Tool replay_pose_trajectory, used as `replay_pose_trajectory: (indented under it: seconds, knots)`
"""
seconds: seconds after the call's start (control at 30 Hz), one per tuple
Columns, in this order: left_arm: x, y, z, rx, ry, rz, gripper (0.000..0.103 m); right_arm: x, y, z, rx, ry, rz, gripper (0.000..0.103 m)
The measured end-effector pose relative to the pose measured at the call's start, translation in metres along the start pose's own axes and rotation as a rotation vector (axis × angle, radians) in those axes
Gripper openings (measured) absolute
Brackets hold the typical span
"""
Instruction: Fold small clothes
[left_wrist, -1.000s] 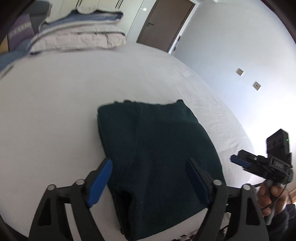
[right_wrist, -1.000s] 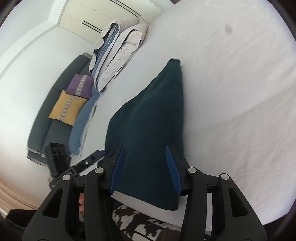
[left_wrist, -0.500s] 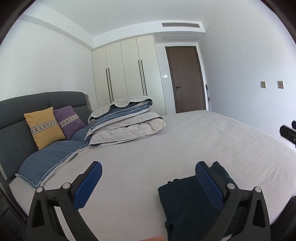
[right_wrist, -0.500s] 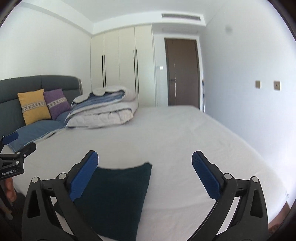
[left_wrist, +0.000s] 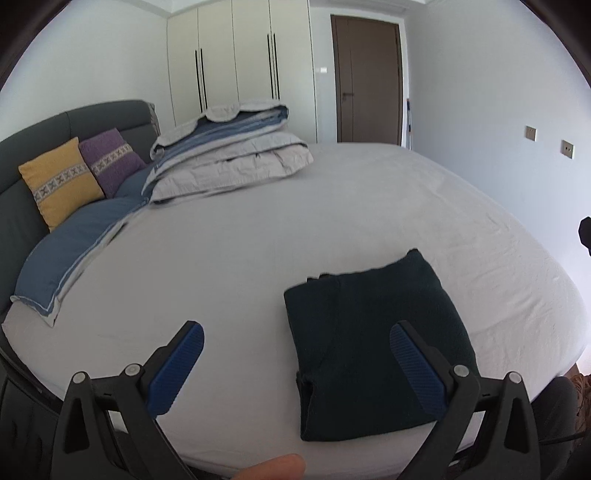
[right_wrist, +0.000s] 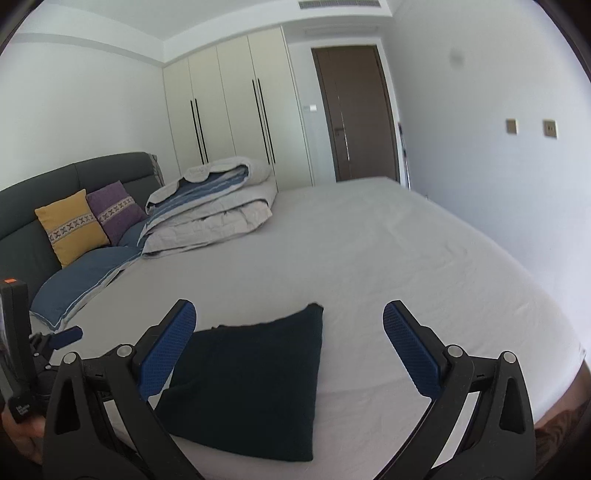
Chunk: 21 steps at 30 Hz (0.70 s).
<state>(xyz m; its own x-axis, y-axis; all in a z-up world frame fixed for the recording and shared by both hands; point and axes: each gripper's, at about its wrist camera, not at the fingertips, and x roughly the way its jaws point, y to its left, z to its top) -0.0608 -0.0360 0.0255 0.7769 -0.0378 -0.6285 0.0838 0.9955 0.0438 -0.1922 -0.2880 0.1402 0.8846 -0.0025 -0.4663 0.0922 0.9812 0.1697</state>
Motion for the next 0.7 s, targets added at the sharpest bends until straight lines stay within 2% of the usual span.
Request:
replay_pose_trajectory:
  seconds: [0.07,0.2,0.3,0.37,0.47,0.7]
  knots:
    - [0.014,0.000,-0.007,-0.007,0.068,-0.010,0.103,0.018,0.001,-0.009,-0.008,0.071,-0.041,0.103]
    - [0.029,0.001,-0.018,-0.018,0.137,-0.020,0.103,0.042,0.000,-0.038,-0.059,0.235,-0.116,0.103]
    - [0.036,0.001,-0.026,-0.028,0.177,-0.029,0.103,0.064,-0.008,-0.056,0.008,0.371,-0.105,0.103]
    - [0.039,0.002,-0.028,-0.032,0.192,-0.032,0.103,0.077,-0.012,-0.067,0.063,0.431,-0.077,0.103]
    - [0.041,0.004,-0.030,-0.042,0.208,-0.037,0.103,0.086,-0.011,-0.080,0.059,0.468,-0.084,0.103]
    - [0.044,0.007,-0.031,-0.049,0.223,-0.039,0.103,0.096,0.003,-0.085,-0.017,0.469,-0.130,0.103]
